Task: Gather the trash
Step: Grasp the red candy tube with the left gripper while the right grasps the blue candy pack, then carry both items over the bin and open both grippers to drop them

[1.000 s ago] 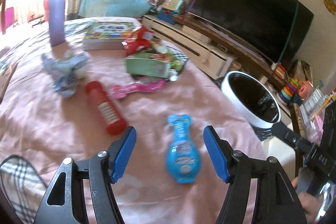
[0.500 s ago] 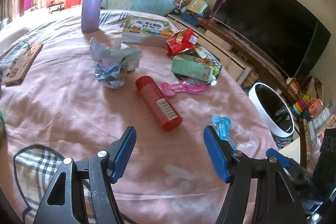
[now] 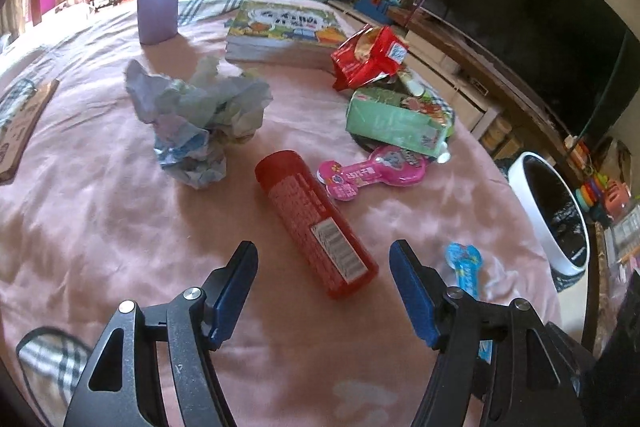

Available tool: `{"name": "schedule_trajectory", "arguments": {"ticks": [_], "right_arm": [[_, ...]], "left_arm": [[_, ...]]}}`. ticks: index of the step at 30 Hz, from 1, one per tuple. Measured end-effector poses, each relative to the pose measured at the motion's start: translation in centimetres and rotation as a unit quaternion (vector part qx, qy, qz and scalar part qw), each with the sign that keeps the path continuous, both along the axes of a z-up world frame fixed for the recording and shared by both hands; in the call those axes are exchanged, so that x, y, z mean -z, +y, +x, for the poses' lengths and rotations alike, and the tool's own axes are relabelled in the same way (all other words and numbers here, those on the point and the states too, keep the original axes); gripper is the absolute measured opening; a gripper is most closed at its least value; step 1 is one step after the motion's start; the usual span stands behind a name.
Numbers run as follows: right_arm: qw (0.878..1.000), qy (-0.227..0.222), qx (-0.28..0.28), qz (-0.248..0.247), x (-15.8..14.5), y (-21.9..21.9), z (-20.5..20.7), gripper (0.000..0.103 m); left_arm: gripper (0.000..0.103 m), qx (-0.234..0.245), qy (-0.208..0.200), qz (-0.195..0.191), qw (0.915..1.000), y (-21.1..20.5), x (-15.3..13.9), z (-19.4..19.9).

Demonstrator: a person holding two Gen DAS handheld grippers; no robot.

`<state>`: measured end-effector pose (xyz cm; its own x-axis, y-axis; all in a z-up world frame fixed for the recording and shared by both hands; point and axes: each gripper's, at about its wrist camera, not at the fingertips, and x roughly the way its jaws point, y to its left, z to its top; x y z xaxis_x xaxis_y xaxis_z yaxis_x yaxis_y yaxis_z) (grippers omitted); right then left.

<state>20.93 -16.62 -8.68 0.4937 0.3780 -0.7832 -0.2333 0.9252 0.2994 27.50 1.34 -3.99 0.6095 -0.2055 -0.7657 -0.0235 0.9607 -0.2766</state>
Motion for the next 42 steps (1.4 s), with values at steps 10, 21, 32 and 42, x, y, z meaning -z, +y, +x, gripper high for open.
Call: {"name": "schedule_trajectory", "arguments": {"ticks": [10, 21, 32, 42], "right_arm": [[1.0, -0.007, 0.001, -0.004, -0.1, -1.2, 0.1, 0.039], [0.999, -0.026, 0.042, 0.017, -1.8, -5.7, -0.1, 0.039], [0.996, -0.045, 0.075, 0.029, -3.2, -9.2, -1.0, 0.039], [0.993, -0.055, 0.093, 0.037, -3.8, -11.5, -1.9, 0.038]], "left_arm": [[0.03, 0.026, 0.005, 0.006, 0.9996, -0.7, 1.5, 1.2], [0.028, 0.082, -0.012, -0.007, 0.9965, -3.2, 0.9, -2.0], [0.028, 0.139, -0.035, -0.003, 0.9897, -7.2, -0.9, -4.0], [0.028, 0.155, -0.014, 0.02, 0.9875, -9.4, -0.1, -3.9]]}}
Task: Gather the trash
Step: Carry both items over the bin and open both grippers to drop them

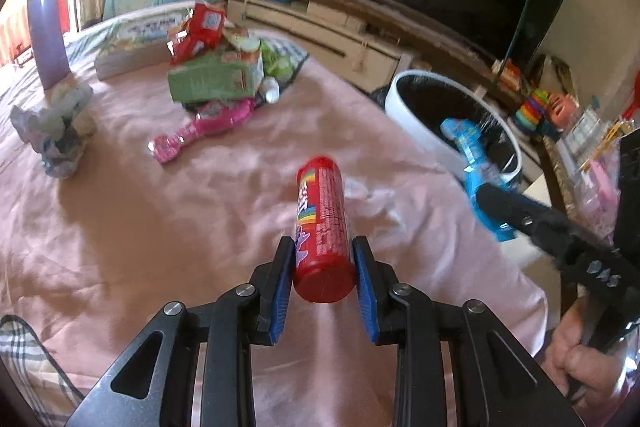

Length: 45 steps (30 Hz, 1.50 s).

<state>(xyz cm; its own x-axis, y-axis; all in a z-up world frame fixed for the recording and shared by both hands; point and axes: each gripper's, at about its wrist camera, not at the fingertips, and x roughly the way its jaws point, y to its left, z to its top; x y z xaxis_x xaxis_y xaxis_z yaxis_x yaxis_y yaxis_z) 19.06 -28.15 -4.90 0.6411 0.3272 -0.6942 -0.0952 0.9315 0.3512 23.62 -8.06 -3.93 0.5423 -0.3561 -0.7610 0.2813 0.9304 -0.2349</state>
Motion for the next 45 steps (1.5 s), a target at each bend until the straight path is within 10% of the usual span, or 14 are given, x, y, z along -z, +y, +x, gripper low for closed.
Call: {"name": "schedule_trajectory", "arguments": {"ticks": [18, 22, 45], "right_arm": [[1.0, -0.003, 0.016, 0.011, -0.1, -2.4, -0.3, 0.036], [1.0, -0.003, 0.023, 0.015, -0.2, -3.5, 0.0, 0.014], [0.998, -0.024, 0.062, 0.003, -1.5, -8.1, 1.6, 0.014]], "left_arm": [[0.027, 0.01, -0.001, 0.023, 0.9997, -4.0, 0.9, 3.0], [0.027, 0.025, -0.009, 0.02, 0.9994, -5.2, 0.1, 3.0], [0.027, 0.084, -0.04, -0.004, 0.9956, -10.9, -3.3, 6.6]]}}
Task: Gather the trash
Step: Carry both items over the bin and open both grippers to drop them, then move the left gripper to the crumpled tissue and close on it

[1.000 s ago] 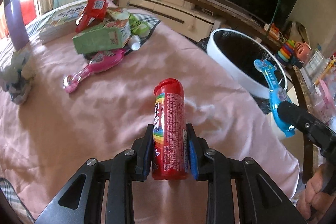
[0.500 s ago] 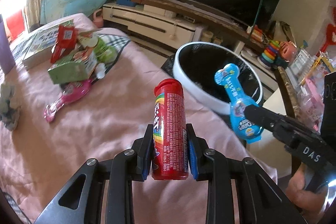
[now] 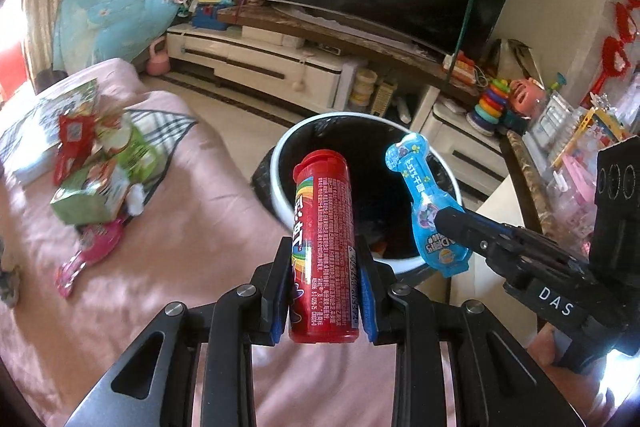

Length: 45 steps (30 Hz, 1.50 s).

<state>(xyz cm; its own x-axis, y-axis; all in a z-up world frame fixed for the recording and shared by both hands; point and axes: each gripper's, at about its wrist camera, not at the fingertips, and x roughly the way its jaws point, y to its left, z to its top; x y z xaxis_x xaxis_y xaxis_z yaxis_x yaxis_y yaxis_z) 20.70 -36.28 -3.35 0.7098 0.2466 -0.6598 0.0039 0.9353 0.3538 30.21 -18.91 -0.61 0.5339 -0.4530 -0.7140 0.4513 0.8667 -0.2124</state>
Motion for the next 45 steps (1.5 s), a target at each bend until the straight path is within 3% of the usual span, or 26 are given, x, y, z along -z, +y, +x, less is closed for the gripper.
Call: {"name": "schedule_trajectory", "arguments": {"ticks": [29, 32, 34, 36, 39, 43, 45], "right_arm": [[0.999, 0.03, 0.025, -0.015, 1.6, -5.0, 5.7, 0.015], [0.999, 0.033, 0.031, -0.003, 1.8, -5.7, 6.0, 0.019], [0.999, 0.034, 0.034, 0.004, 1.8, -5.9, 5.9, 0.03], [0.999, 0.03, 0.035, 0.008, 1.6, -5.9, 5.7, 0.045], [0.999, 0.022, 0.033, 0.01, 1.2, -5.5, 5.1, 0.051], [0.999, 0.006, 0.029, 0.019, 0.5, -4.2, 3.9, 0.084], [0.999, -0.003, 0.024, 0.022, 0.2, -3.2, 3.4, 0.09]], "left_arm": [[0.028, 0.007, 0.032, 0.016, 0.9993, -6.8, 2.3, 8.3], [0.039, 0.002, 0.032, 0.01, 0.9995, -6.7, 2.2, 8.5], [0.051, 0.0, 0.027, 0.006, 0.9996, -6.2, 2.0, 8.2], [0.053, -0.003, 0.019, 0.004, 0.9998, -5.5, 1.9, 7.5], [0.058, -0.015, 0.016, 0.0, 0.9998, -3.7, 1.9, 6.3], [0.064, -0.037, 0.016, -0.005, 0.9992, -1.0, 2.4, 4.1], [0.065, -0.05, 0.021, -0.008, 0.9985, 0.5, 2.7, 3.0]]}}
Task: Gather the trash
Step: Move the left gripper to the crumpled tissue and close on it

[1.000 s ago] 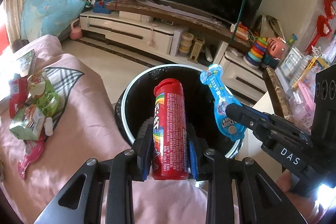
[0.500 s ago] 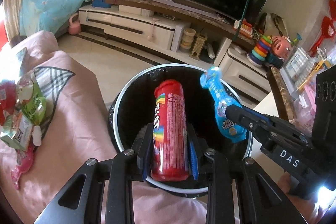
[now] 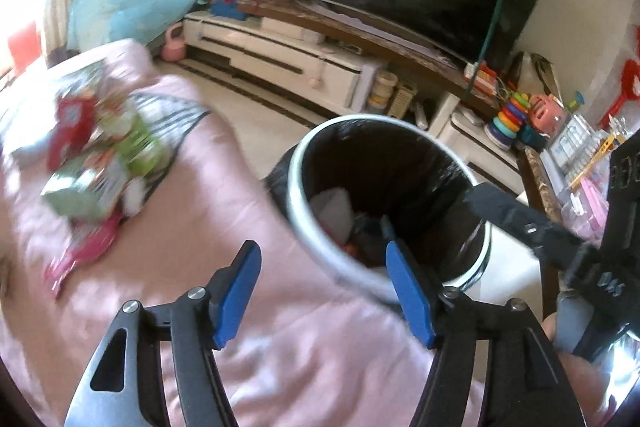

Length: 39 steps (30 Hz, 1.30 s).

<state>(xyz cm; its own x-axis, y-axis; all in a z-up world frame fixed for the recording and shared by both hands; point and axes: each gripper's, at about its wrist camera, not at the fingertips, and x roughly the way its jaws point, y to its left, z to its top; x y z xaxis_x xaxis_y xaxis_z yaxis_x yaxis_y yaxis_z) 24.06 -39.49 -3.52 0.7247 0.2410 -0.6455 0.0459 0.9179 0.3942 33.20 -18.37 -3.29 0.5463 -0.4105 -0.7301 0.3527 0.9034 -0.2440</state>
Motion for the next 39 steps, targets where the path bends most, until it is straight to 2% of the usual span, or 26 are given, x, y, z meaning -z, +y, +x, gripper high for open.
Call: {"name": "schedule_trajectory", "arguments": {"ticks": [7, 21, 27, 39], "right_arm": [[0.999, -0.009, -0.043, -0.005, -0.6, 5.1, -1.3, 0.097], [0.992, 0.02, -0.127, -0.004, 1.6, 14.1, -1.5, 0.097], [0.988, 0.028, -0.15, -0.011, 2.2, 16.9, -1.0, 0.097], [0.983, 0.04, -0.177, -0.016, 3.1, 20.5, 0.9, 0.097]], "left_arm": [[0.067, -0.051, 0.013, -0.014, 0.9985, 5.8, 0.3, -3.9], [0.068, -0.143, 0.016, -0.029, 0.9891, 15.8, -0.4, -10.7], [0.068, -0.176, 0.024, -0.038, 0.9833, 18.5, -0.5, -11.6], [0.071, -0.207, 0.026, -0.045, 0.9769, 22.3, -0.1, -10.5]]}}
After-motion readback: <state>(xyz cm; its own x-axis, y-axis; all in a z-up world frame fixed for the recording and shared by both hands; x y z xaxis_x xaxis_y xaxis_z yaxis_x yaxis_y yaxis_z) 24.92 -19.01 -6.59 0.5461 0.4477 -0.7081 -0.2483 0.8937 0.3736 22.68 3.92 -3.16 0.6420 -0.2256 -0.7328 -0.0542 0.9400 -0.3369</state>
